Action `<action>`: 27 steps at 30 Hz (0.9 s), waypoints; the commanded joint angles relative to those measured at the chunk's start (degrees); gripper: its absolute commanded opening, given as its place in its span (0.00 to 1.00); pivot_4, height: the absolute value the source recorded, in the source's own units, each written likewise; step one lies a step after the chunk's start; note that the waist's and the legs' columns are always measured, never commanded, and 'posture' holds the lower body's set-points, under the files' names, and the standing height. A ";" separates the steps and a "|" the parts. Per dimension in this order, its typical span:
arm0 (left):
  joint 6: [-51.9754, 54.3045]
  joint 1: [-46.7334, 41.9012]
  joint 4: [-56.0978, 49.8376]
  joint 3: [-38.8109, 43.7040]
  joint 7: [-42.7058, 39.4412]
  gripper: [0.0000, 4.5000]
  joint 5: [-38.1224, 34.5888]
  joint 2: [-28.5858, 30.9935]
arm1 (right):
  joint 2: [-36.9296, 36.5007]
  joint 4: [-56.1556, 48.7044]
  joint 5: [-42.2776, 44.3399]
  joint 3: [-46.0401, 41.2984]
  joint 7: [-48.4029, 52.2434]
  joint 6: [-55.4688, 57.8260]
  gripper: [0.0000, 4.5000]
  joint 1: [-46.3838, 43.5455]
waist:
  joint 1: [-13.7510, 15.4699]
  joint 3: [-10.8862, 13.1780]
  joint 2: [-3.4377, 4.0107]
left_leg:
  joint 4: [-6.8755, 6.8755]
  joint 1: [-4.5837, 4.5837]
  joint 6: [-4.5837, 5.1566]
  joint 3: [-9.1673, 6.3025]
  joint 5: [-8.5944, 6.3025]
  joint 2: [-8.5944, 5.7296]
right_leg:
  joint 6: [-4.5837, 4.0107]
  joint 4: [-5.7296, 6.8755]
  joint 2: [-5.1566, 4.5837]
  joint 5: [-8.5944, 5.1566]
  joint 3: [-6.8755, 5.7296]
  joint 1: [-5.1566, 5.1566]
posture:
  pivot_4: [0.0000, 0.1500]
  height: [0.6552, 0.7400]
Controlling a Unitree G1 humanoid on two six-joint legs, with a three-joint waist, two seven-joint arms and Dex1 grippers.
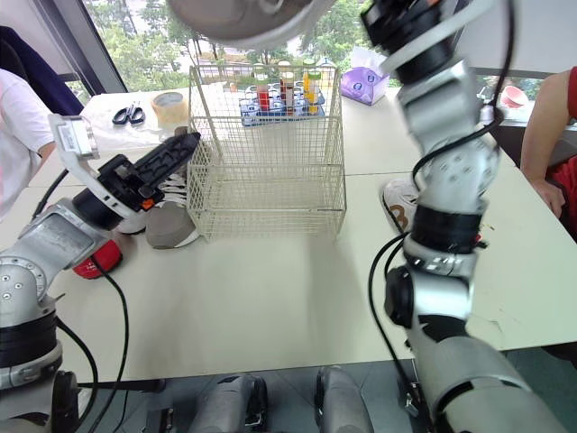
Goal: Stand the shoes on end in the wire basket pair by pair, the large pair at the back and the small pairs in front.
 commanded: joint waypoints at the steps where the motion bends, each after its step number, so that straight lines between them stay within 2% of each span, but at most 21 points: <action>1: 0.02 -0.26 -5.82 -0.19 1.26 0.99 4.80 3.50 | -6.39 10.72 -7.85 1.93 12.25 -5.61 0.39 -8.03 | 0.08 0.01 -0.01 | -0.02 0.00 0.03 -0.01 -0.02 0.00 | -0.01 -0.02 0.00 -0.01 0.00 0.01 | 1.00 1.00; 4: -0.23 -0.38 -5.32 1.10 0.40 0.99 0.90 3.59 | -10.57 22.52 -17.60 7.93 24.10 -11.73 0.39 -12.34 | -0.09 0.00 0.01 | -0.08 0.02 0.04 0.04 -0.03 0.00 | 0.01 -0.03 0.00 -0.02 0.01 -0.02 | 1.00 1.00; 8: 0.60 1.45 -9.60 0.07 0.07 0.99 5.16 6.59 | -11.77 36.23 -25.52 11.52 34.03 -18.84 0.39 -17.94 | -0.31 0.03 0.02 | -0.07 0.02 0.03 0.15 -0.03 0.06 | 0.01 0.02 0.05 -0.01 0.05 -0.12 | 1.00 1.00; 12: -1.16 7.54 -13.89 0.99 0.59 0.99 6.69 5.38 | -10.74 45.30 -30.73 13.31 40.09 -22.84 0.39 -22.30 | -0.15 0.10 0.12 | -0.09 -0.11 0.02 0.21 -0.02 0.04 | 0.02 0.04 0.00 0.00 0.10 -0.27 | 1.00 1.00; 15: -1.93 11.33 -15.22 0.94 -0.19 0.99 8.37 4.67 | -10.08 50.24 -35.43 15.06 42.66 -27.39 0.39 -23.41 | -0.07 0.10 0.12 | 0.00 -0.79 -0.44 0.22 0.25 0.04 | 0.02 0.13 -0.03 0.02 0.13 -0.96 | 1.00 1.00; 22: -2.98 12.84 -15.34 -1.47 -1.12 0.99 10.99 2.65 | -6.80 58.92 -40.95 16.00 48.43 -27.29 0.39 -26.22 | 0.07 0.09 0.12 | 0.09 -0.84 -0.45 0.17 0.26 0.00 | 0.01 0.10 -0.04 0.02 0.09 -0.92 | 1.00 1.00; 27: -3.70 10.13 -12.79 -2.86 -1.33 0.99 12.04 0.77 | -4.55 63.20 -46.24 16.59 45.53 -30.11 0.39 -27.06 | 0.02 0.09 0.12 | 0.10 -0.82 -0.48 0.15 0.28 0.02 | 0.01 0.16 -0.01 0.02 0.08 -0.91 | 1.00 1.00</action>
